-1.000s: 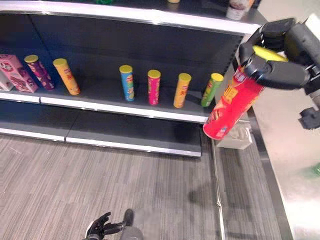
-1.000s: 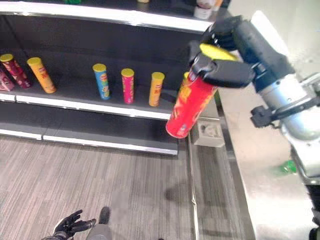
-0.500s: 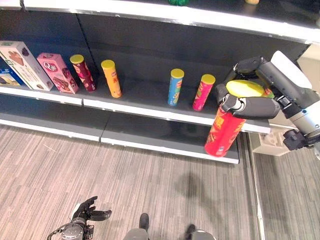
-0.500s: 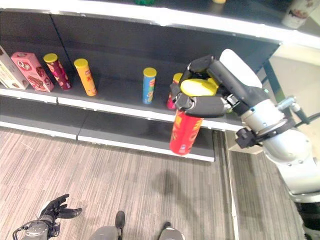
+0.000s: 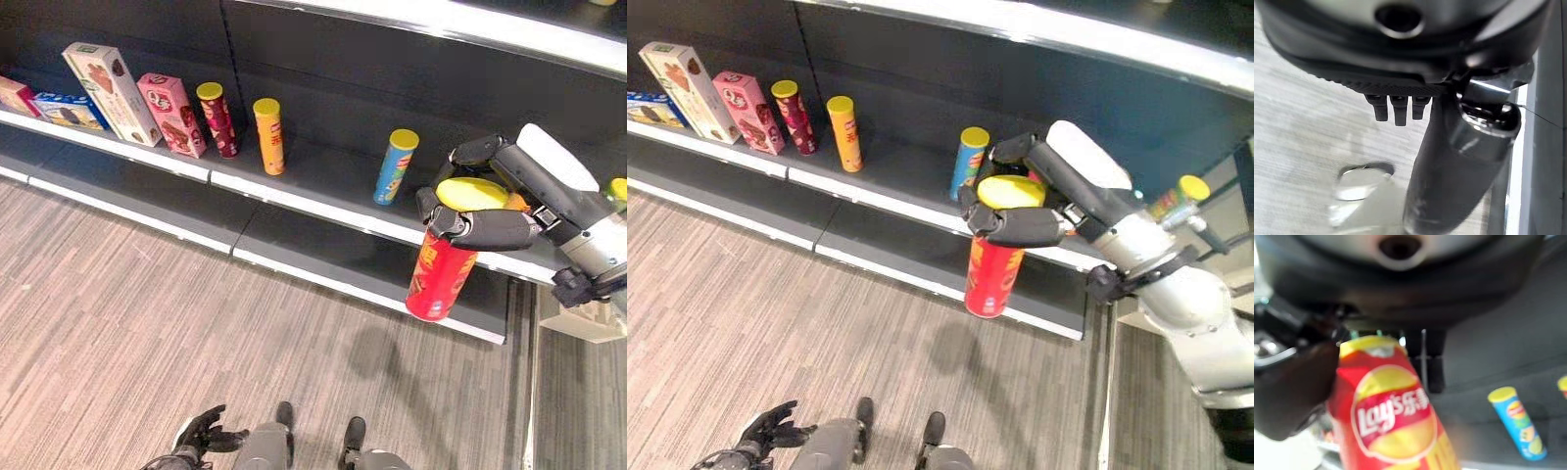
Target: Put the goods on the table back onto the shelves and tidy them up.
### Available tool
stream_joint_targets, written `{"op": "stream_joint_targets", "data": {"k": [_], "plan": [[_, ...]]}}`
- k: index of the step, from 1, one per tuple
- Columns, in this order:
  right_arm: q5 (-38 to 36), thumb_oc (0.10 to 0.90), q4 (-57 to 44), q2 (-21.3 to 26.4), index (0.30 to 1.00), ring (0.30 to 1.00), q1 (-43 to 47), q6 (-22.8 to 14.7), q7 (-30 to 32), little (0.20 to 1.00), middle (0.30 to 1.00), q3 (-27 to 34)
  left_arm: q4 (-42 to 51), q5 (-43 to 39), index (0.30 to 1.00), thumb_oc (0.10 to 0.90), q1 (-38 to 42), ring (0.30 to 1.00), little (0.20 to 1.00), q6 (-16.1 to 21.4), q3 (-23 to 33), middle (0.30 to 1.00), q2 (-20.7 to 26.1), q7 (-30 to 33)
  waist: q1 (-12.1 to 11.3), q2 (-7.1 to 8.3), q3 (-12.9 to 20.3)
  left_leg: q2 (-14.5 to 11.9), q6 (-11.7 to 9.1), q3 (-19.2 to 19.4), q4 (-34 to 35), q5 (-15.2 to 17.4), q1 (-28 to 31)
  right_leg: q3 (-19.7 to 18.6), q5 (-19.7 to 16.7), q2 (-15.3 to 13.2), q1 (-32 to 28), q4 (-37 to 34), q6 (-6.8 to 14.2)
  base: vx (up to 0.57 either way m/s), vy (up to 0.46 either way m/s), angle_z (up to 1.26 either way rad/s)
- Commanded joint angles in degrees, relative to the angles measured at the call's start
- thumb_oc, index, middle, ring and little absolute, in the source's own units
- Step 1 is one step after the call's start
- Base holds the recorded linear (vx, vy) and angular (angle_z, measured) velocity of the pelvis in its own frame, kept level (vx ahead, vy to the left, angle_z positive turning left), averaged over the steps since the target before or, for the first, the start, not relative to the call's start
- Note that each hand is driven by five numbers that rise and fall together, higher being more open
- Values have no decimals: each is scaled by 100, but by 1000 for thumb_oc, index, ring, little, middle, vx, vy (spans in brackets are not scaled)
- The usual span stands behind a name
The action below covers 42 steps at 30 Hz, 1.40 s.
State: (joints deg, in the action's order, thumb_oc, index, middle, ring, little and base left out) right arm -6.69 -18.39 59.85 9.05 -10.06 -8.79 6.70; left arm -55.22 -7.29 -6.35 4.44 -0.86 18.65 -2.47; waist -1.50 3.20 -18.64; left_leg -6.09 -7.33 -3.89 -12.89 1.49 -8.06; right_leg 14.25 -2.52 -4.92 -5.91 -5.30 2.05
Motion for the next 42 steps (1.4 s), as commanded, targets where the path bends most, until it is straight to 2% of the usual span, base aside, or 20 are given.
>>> {"op": "stream_joint_targets", "data": {"k": [1, 2, 4, 7, 8, 10, 14, 15, 16, 18, 20, 22, 23, 24, 28, 29, 31, 34, 35, 42], "plan": [[103, 400, -503, 252, 300, 300, 697, -336, 383, 300, 300, 204, 770, -144, 900, 800, -131, 900, 900, 208, -22, 900, 467, 192, -76, -46, 547, -542, -193, -530, 637, -71, 197, -557, 678, -384, 268, 277, 777, 129, 400, -82], [142, 400, -514, 193, 300, 300, 630, -297, 350, 300, 300, 253, 755, -125, 900, 800, -136, 900, 900, 200, -11, 900, 453, 170, -42, -133, 626, -553, -232, -574, 903, -37, 345, -609, 620, -438, 272, 297, 806, 122, 433, -75], [273, 400, -408, 61, 300, 300, 586, -268, 466, 300, 300, 347, 685, -73, 900, 800, -89, 900, 900, 222, -13, 900, 493, 183, 32, -213, 671, -288, -221, -553, 807, 60, 346, -686, 453, -788, 360, 400, 925, 80, 424, -49], [497, 400, -349, -5, 300, 300, 747, -226, 541, 300, 300, 245, 583, 42, 900, 800, -65, 900, 900, 224, -16, 900, 669, 128, 18, -215, 601, 33, 33, -360, 751, 287, 354, -751, 293, -1158, 702, 832, 958, -20, 377, -21], [590, 400, -316, -12, 300, 300, 919, -224, 581, 300, 300, 112, 556, 48, 900, 800, -91, 900, 900, 211, 55, 900, 703, 145, -42, -213, 552, 71, 99, -210, 747, 315, 381, -664, 218, -1258, 863, 977, 961, -88, 287, 10], [630, 400, -244, -53, 300, 300, 1198, -225, 619, 300, 300, -184, 451, -6, 900, 800, -178, 900, 900, 187, 187, 900, 721, 179, -168, -246, 480, 66, 173, 93, 835, 327, 449, -131, 172, -1389, 1031, 1169, 870, -94, 213, -45], [676, 400, -117, 85, 300, 300, 1851, -266, 654, 300, 300, -820, 302, -186, 900, 800, -266, 900, 900, 154, 397, 900, 631, 211, -224, -218, 287, 125, 243, 356, 1074, 234, 653, 223, 209, -703, 1482, 1208, 784, -6, 103, -56], [741, 400, -44, 211, 300, 300, 1900, -250, 682, 300, 300, -836, 216, -135, 900, 800, -223, 900, 900, 131, 380, 900, 622, 204, -236, -119, 311, 181, 223, 404, 993, 294, 612, 396, 329, -508, 1179, 744, 706, 95, -78, 4], [832, 400, -45, 201, 300, 300, 2042, -206, 656, 300, 300, -1026, 253, -230, 900, 800, -168, 900, 900, 148, 353, 900, 549, 241, -298, -17, 302, 210, 183, 392, 873, 363, 554, 108, 278, -339, 1047, 520, 668, 132, -126, 31], [875, 400, -4, 143, 300, 300, 2133, -223, 785, 300, 300, -1128, 367, -408, 900, 800, -172, 900, 900, 158, 307, 900, 373, 262, -343, 38, 335, 182, 158, 393, 709, 404, 462, 212, 232, -334, 922, 403, 603, 128, -157, 30], [1034, 400, 30, 178, 300, 300, 2162, -249, 878, 300, 300, -1141, 555, -519, 900, 800, -200, 900, 900, 141, 168, 900, 223, 252, -370, 23, 249, 74, -8, 312, -50, 531, 236, 340, 357, -218, 611, 250, 482, 129, -158, 10], [1208, 400, 125, 177, 300, 300, 2210, -214, 961, 300, 300, -1163, 705, -554, 900, 800, -168, 900, 900, 137, 43, 900, 167, 272, -449, -20, 50, -4, -185, 190, -857, 211, -249, 411, 469, -186, 420, 193, 395, 15, -43, 57], [1325, 400, 131, 216, 300, 300, 2222, -193, 999, 300, 300, -1146, 783, -605, 900, 800, -151, 900, 900, 145, -2, 900, 140, 273, -445, -59, -4, -87, -216, 210, -822, 146, -456, 474, 529, -183, 363, 166, 396, 42, 30, 68], [1430, 400, 157, 214, 300, 300, 2276, -157, 1047, 300, 300, -1192, 820, -585, 900, 800, -142, 900, 900, 127, -56, 900, 161, 278, -486, -75, -6, -150, -177, 234, -567, 136, -567, 513, 562, -180, 333, 148, 411, 103, 68, 44], [1765, 400, 318, 8, 300, 300, 2595, -156, 1251, 300, 300, -1556, 852, -543, 900, 800, -270, 900, 900, 124, -81, 900, 253, 373, -771, -241, 114, -357, -204, -75, 1016, -435, -632, 417, 800, -158, 252, 188, 551, 167, 134, 12], [1770, 400, 330, 4, 300, 300, 2622, -157, 1257, 300, 300, -1587, 854, -542, 900, 800, -278, 900, 900, 124, -71, 900, 245, 373, -774, -241, 114, -369, -210, -54, 1089, -469, -587, 399, 813, -157, 260, 208, 547, 172, 232, -38], [1990, 400, 349, -240, 300, 300, 2620, -135, 1290, 300, 300, -1638, 755, -388, 900, 800, -382, 900, 900, 116, -33, 900, 235, 383, -827, -414, 186, -350, -201, -104, 1263, -597, -382, 343, 820, -295, 311, 489, 621, 146, 286, -50], [2147, 400, 358, -365, 300, 300, 2658, -87, 1291, 300, 300, -1725, 621, -266, 900, 800, -376, 900, 900, 112, -19, 900, 307, 396, -862, -431, 161, -234, -118, -36, 1134, -521, -374, 230, 788, -488, 421, 642, 672, 43, 206, -80], [2285, 400, 369, -485, 300, 300, 2718, -77, 1368, 300, 300, -1823, 632, -263, 900, 800, -361, 900, 900, 124, 15, 900, 401, 448, -953, -441, 64, -124, -31, 86, 972, -425, -431, 138, 685, -681, 577, 718, 739, -7, 163, -69], [2475, 400, 424, -650, 300, 300, 3096, -62, 1557, 300, 300, -2084, 683, -412, 900, 800, -156, 900, 900, 152, -14, 900, 507, 626, -1095, -360, -231, -60, 43, 115, 483, -266, -834, 156, 667, -797, 905, 965, 744, -54, 26, 6]]}}
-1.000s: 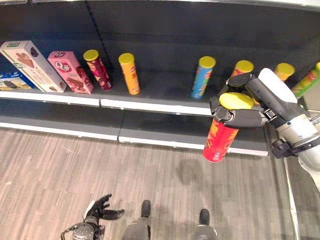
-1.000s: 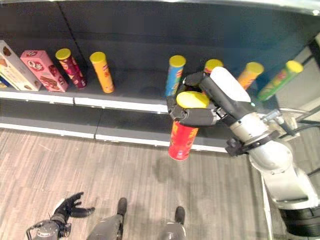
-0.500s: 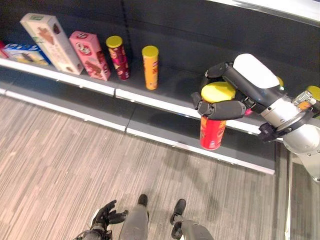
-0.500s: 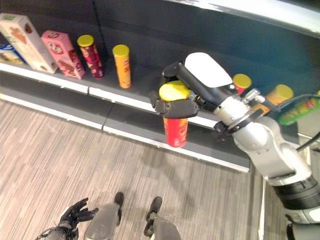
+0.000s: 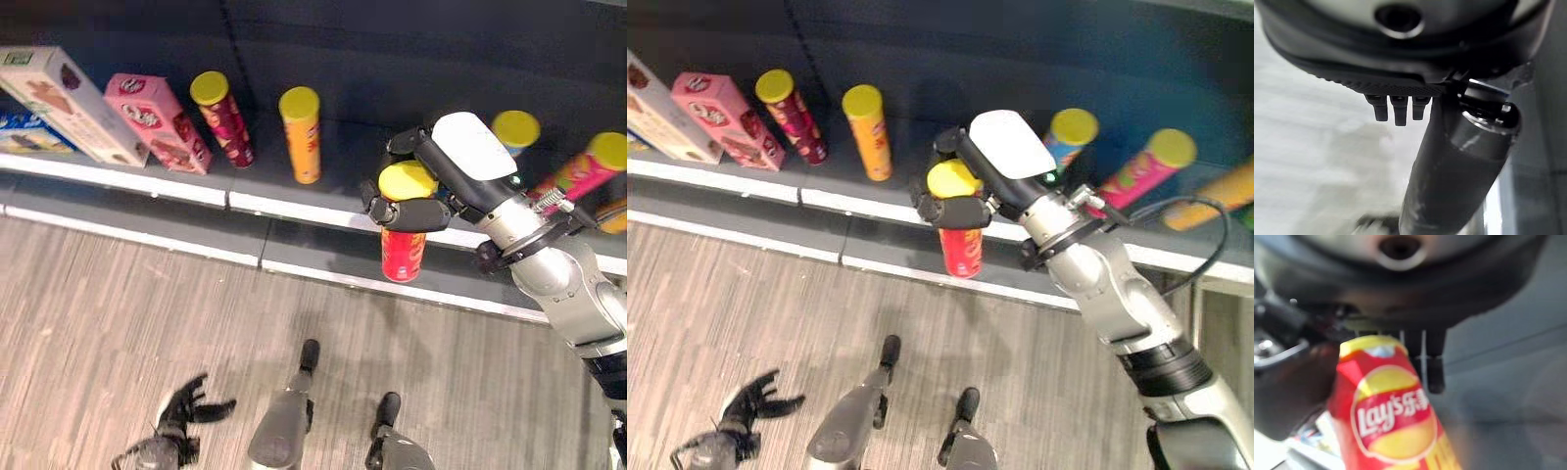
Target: Put the goods on the table back onto the shelves and tidy them up.
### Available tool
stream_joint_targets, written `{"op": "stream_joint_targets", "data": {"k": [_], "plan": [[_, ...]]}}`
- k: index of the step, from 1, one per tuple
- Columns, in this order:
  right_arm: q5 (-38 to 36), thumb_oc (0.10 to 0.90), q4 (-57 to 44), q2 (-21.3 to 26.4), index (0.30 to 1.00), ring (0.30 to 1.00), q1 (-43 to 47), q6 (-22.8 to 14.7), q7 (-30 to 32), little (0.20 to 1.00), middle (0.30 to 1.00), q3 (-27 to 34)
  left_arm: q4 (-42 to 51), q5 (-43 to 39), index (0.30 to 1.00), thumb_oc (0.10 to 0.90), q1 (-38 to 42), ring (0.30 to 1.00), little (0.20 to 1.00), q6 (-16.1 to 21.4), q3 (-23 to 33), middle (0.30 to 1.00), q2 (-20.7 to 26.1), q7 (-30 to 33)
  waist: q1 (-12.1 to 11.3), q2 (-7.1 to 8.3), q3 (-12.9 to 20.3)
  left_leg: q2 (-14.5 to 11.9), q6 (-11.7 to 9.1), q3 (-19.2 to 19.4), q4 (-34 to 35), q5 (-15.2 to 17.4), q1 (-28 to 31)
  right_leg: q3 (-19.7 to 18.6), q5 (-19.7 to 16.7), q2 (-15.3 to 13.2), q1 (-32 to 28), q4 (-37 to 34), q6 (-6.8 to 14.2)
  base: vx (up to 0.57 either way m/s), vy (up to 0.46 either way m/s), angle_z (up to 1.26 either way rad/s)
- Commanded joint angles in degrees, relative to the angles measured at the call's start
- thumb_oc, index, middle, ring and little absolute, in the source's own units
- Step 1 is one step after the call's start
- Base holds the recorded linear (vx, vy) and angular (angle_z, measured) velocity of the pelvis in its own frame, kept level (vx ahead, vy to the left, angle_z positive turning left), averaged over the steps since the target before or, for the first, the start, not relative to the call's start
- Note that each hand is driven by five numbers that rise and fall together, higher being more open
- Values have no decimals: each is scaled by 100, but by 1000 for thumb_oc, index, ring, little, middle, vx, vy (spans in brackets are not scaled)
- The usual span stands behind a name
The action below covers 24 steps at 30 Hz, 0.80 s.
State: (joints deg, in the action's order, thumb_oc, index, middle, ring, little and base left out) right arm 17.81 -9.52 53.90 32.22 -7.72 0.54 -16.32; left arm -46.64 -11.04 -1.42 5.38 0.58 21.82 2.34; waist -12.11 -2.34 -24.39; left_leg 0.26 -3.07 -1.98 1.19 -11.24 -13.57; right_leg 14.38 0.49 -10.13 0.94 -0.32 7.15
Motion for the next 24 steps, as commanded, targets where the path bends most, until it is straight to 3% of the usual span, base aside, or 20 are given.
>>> {"op": "stream_joint_targets", "data": {"k": [1, 6, 14, 24], "plan": [[46, 400, -440, -69, 300, 300, 833, -294, 648, 300, 300, 192, -175, -79, 900, 800, -611, 900, 900, 63, -185, 900, 178, 164, -49, 205, 298, -703, -391, -95, -958, 1013, -321, 154, 382, -261, 252, 501, 226, -30, -55, 7], [222, 400, -247, -257, 300, 300, 1111, -251, 875, 300, 300, 13, -16, -276, 900, 800, -536, 900, 900, 88, -334, 900, 118, 261, -134, 201, 78, -739, -426, -238, -1024, 983, -461, 241, 480, -197, 427, 706, 188, -41, -68, 9], [1135, 400, 490, -333, 300, 300, 1773, 37, 1643, 300, 300, -191, 235, -456, 900, 800, -468, 900, 900, 142, -610, 900, 132, 372, -321, 30, -227, -742, -452, -589, -1063, 913, -714, 418, 708, -179, 776, 1192, 145, -30, -60, 12], [1833, 400, 1085, -512, 300, 300, 1767, 468, 2569, 300, 300, 211, 351, -367, 900, 800, -399, 900, 900, 195, -823, 900, 179, 528, -447, -189, -290, -586, -409, -892, -1004, 871, -857, 630, 877, -279, 854, 1410, 151, 13, -15, 18]]}}
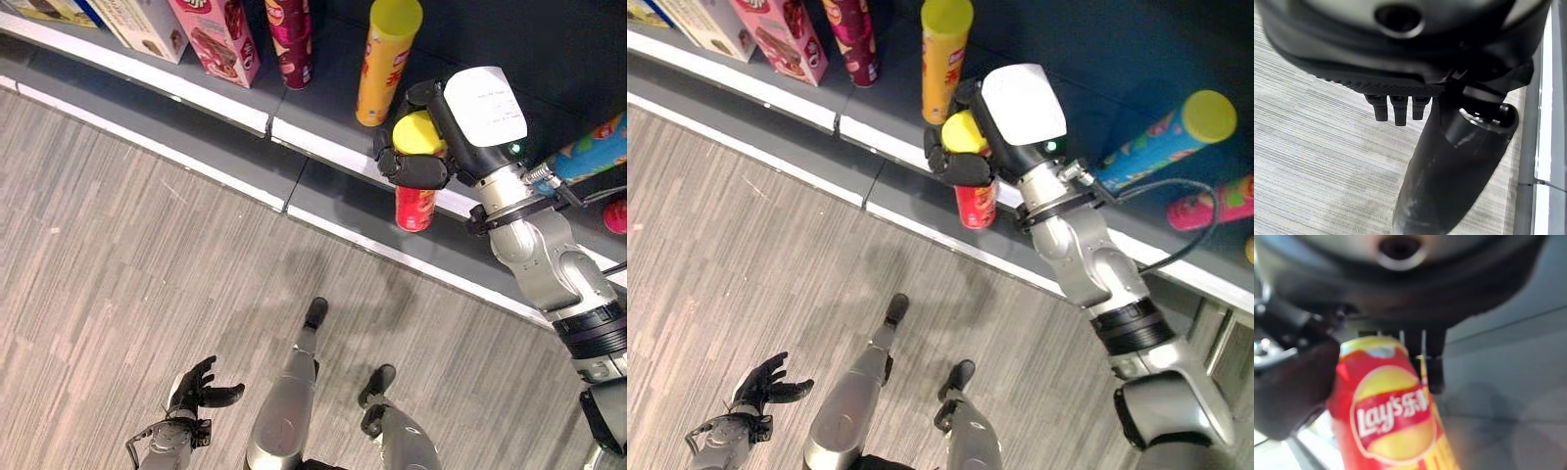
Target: Put the goods on the table back onto the shelves and tidy them up.
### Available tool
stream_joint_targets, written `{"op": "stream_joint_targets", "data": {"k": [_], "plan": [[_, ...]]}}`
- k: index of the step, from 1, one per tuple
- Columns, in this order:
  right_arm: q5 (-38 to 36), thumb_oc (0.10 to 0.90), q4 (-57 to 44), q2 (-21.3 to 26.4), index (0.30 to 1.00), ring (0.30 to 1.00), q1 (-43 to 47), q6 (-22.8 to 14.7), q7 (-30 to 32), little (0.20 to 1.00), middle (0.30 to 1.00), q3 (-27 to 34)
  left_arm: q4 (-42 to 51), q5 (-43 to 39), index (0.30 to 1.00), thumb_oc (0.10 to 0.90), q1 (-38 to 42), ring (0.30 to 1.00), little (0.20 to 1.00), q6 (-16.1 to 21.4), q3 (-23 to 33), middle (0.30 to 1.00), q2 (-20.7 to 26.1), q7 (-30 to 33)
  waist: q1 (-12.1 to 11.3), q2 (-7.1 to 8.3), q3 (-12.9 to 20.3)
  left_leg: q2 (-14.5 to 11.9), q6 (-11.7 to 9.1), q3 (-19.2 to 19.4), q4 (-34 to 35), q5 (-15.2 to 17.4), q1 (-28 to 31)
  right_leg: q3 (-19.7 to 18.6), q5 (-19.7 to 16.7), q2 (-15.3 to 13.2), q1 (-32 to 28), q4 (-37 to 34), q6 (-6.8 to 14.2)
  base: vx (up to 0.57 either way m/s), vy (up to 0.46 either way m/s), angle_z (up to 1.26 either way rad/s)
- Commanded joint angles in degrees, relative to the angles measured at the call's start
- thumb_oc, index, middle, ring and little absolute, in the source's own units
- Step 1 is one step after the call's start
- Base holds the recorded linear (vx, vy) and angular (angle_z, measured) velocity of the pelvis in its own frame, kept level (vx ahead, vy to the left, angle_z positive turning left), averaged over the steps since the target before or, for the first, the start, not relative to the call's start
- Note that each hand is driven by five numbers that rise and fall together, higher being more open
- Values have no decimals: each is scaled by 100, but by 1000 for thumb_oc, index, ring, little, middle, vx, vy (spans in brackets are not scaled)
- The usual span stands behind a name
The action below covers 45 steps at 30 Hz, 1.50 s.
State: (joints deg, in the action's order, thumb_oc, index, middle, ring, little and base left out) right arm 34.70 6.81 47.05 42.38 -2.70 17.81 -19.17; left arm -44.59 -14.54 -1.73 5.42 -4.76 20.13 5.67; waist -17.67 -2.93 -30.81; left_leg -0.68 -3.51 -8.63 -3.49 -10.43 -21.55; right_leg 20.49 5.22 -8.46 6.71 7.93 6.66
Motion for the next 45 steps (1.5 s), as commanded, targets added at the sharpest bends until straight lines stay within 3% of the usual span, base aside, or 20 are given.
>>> {"op": "stream_joint_targets", "data": {"k": [1, 8, 14, 22, 26, 45], "plan": [[212, 400, -543, 172, 300, 300, 721, 22, 994, 300, 300, 630, 177, -9, 900, 800, -362, 900, 900, 209, -327, 900, 350, 216, 86, -173, 321, -454, -361, -268, -552, 829, -66, 42, 445, -474, 291, 633, 206, 3, -4, 13], [269, 400, -816, 131, 300, 300, 383, 193, 1356, 300, 300, 1193, 126, 46, 900, 800, -285, 900, 900, 183, -446, 900, 273, 276, 149, -245, 283, -363, -318, -335, -530, 837, -129, 73, 466, -539, 343, 663, 217, 12, 9, 8], [223, 400, -1350, -251, 300, 300, -167, 196, 1585, 300, 300, 1683, 123, 56, 900, 800, -254, 900, 900, 155, -535, 900, 140, 359, 290, -258, 244, -314, -290, -305, -538, 873, -153, 17, 457, -552, 391, 659, 214, 0, 0, 0], [79, 400, -902, -458, 300, 300, 152, 256, 1771, 300, 300, 1468, 145, -17, 900, 800, -206, 900, 900, 177, -696, 900, 86, 420, 291, -367, 193, -284, -269, -293, -509, 857, -176, -1, 420, -573, 451, 659, 218, -3, 2, -1], [79, 400, -220, -386, 300, 300, 667, 423, 2017, 300, 300, 1284, 127, -11, 900, 800, -112, 900, 900, 228, -806, 900, 103, 410, 181, -535, 230, -188, -251, -401, -417, 824, -190, 103, 414, -618, 428, 616, 236, 14, 1, 3], [50, 400, 311, -35, 300, 300, 888, 533, 2133, 300, 300, 1164, -130, 104, 900, 800, 53, 900, 900, 258, -872, 900, 111, 404, 12, -644, 244, -21, -240, -606, -382, 805, -295, 356, 408, -721, 368, 574, 278, 17, 1, 7]]}}
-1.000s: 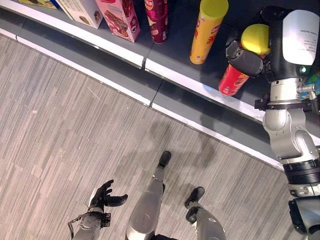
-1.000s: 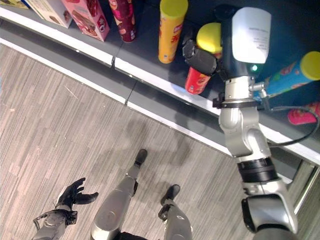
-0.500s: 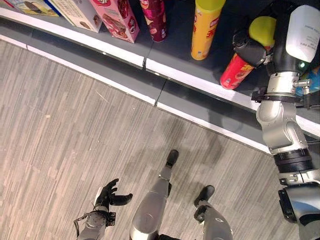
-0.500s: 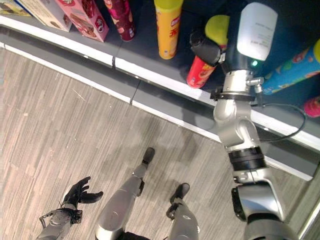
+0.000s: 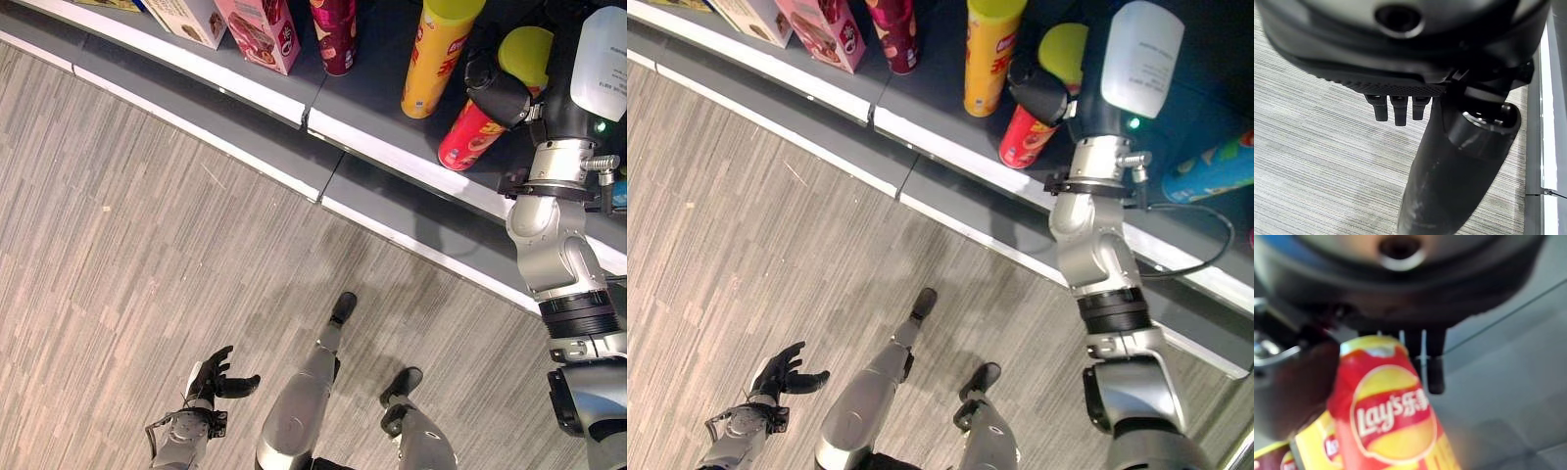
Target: Put the goods on the table back onto the shelves and tidy them up.
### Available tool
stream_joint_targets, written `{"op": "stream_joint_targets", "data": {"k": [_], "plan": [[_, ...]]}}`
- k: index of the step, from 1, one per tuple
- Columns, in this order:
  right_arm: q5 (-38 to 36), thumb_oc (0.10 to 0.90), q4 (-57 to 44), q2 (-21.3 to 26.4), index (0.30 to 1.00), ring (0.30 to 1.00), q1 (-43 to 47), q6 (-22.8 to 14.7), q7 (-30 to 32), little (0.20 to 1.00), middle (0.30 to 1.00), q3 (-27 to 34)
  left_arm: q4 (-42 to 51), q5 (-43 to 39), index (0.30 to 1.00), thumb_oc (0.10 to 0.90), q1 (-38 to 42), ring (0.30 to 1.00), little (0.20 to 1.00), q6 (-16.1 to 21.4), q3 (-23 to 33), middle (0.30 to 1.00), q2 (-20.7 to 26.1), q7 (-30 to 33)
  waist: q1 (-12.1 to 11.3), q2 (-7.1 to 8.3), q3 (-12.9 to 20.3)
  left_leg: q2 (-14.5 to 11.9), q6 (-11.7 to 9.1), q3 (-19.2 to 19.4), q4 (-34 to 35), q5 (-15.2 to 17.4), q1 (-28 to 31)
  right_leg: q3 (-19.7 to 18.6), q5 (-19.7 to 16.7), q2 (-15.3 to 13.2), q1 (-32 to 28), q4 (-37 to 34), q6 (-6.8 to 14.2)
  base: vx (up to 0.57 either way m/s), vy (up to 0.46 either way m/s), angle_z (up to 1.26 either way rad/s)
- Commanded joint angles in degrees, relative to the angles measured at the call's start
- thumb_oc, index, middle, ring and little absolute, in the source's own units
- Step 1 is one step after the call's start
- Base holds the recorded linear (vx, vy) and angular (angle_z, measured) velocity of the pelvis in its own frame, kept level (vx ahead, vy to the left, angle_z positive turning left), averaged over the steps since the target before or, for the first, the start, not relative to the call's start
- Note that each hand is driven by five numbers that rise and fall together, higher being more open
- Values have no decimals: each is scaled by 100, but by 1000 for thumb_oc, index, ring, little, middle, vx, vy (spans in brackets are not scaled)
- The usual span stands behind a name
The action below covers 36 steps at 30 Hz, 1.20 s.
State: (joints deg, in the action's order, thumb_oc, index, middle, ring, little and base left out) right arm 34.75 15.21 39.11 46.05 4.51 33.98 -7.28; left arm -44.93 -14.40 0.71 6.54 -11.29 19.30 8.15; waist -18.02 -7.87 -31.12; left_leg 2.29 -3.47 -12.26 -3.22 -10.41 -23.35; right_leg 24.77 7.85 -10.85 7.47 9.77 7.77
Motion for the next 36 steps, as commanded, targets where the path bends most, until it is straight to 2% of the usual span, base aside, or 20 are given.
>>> {"op": "stream_joint_targets", "data": {"k": [1, 14, 29, 30, 31, 36], "plan": [[69, 400, -499, 796, 300, 300, 550, -178, 532, 300, 300, -45, -104, 82, 900, 800, -186, 900, 900, 153, -219, 900, 191, 158, 41, -158, 274, -314, -245, -248, -410, 803, -127, -69, 149, -489, 296, 392, 168, 13, 4, 5], [8, 400, 4, 1039, 300, 300, 888, -72, 611, 300, 300, -241, -220, 107, 900, 800, -98, 900, 900, 174, -267, 900, 186, 154, 1, -253, 312, -254, -249, -277, -368, 785, -148, -45, 170, -542, 336, 440, 170, 3, 4, 2], [-53, 400, 136, 1047, 300, 300, 1002, -61, 659, 300, 300, -363, -360, 145, 900, 800, -14, 900, 900, 161, -273, 900, 200, 181, 22, -291, 312, -238, -246, -301, -379, 802, -169, -46, 195, -551, 374, 493, 170, 2, -2, 1], [-53, 502, 137, 1046, 453, 453, 1004, -62, 660, 453, 453, -364, -361, 145, 900, 800, -14, 900, 900, 161, -272, 900, 200, 181, 21, -290, 312, -239, -246, -299, -379, 801, -169, -47, 194, -550, 375, 493, 170, 0, 0, 0], [-55, 800, 114, 1008, 900, 900, 986, -58, 673, 900, 900, -350, -366, 138, 900, 800, -1, 900, 900, 156, -278, 900, 188, 184, 29, -301, 316, -235, -244, -298, -370, 805, -158, -44, 191, -552, 374, 485, 168, 0, 0, 0], [-74, 800, 102, 978, 900, 900, 988, -62, 661, 900, 900, -394, -387, 121, 900, 800, 6, 900, 900, 149, -261, 900, 173, 201, 58, -306, 317, -236, -236, -294, -365, 810, -139, -72, 176, -567, 379, 482, 171, 0, 0, 0]]}}
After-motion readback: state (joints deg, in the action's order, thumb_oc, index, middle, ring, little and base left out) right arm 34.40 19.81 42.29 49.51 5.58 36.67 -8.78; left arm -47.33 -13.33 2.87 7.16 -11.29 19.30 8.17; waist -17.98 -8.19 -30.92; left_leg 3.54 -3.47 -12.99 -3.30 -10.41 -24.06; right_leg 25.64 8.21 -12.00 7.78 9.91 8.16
